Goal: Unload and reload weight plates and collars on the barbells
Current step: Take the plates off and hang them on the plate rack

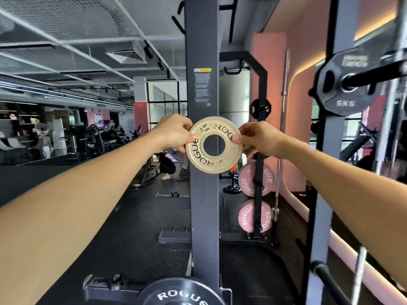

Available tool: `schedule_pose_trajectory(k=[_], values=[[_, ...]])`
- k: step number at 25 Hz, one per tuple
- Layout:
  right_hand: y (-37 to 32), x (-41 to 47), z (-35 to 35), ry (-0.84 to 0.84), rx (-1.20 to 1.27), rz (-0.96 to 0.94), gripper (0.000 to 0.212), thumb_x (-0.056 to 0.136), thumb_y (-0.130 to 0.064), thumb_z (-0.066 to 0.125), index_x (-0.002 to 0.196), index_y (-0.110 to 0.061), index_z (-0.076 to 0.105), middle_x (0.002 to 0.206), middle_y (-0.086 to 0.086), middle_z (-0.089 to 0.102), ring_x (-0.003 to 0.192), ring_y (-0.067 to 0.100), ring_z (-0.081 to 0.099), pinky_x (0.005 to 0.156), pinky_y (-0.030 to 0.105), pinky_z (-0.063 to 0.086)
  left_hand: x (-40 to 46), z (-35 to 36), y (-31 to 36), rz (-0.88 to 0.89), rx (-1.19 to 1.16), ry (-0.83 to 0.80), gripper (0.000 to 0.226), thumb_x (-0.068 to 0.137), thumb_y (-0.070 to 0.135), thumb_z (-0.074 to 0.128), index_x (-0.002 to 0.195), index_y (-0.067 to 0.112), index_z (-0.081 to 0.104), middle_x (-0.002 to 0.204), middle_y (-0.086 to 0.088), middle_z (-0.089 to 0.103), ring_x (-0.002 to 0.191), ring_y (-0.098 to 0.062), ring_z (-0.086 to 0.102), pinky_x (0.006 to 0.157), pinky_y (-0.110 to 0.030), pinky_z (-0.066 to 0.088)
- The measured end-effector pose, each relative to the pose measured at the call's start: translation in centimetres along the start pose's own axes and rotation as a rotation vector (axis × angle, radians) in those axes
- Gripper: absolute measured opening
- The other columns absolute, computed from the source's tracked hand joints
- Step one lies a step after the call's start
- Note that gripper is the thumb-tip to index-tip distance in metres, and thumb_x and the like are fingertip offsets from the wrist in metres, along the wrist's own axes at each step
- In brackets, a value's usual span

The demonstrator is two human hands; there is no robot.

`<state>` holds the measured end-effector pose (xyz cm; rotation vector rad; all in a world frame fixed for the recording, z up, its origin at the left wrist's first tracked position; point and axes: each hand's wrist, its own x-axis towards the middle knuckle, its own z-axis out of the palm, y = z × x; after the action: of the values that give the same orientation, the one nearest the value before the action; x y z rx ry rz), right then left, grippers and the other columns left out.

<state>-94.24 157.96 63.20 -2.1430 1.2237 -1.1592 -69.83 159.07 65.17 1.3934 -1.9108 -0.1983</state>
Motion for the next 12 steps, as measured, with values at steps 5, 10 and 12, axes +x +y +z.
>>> schedule_pose_trajectory(k=[5, 10, 12], values=[[4.0, -4.6, -10.3, 0.007, -0.036, -0.008, 0.019, 0.094, -0.017, 0.063, 0.104, -0.001, 0.062, 0.081, 0.006, 0.068, 0.061, 0.01, 0.067, 0.059, 0.028, 0.061, 1.1, 7.0, 9.1, 0.065, -0.018, 0.03, 0.003, 0.09, 0.01, 0.068, 0.089, 0.013, 0.069, 0.085, -0.006, 0.072, 0.058, -0.008, 0.071, 0.051, -0.017, 0.055], [11.2, -9.6, -25.0, 0.017, -0.122, -0.002, 0.025, 0.093, -0.015, 0.064, 0.106, 0.006, 0.061, 0.074, 0.007, 0.064, 0.055, 0.006, 0.063, 0.052, 0.019, 0.056, 3.4, 17.9, 21.7, 0.089, -0.118, 0.006, 0.006, 0.091, 0.01, 0.067, 0.096, 0.013, 0.069, 0.09, -0.004, 0.072, 0.064, -0.013, 0.073, 0.057, -0.021, 0.058], [13.7, -11.0, -30.2, 0.051, -0.155, 0.002, 0.03, 0.092, -0.017, 0.066, 0.104, 0.01, 0.061, 0.078, 0.013, 0.065, 0.06, 0.014, 0.062, 0.051, 0.018, 0.053, 4.5, 21.4, 26.3, 0.101, -0.124, -0.008, 0.004, 0.091, 0.012, 0.066, 0.094, 0.015, 0.067, 0.09, -0.004, 0.072, 0.065, -0.014, 0.073, 0.056, -0.022, 0.058]])
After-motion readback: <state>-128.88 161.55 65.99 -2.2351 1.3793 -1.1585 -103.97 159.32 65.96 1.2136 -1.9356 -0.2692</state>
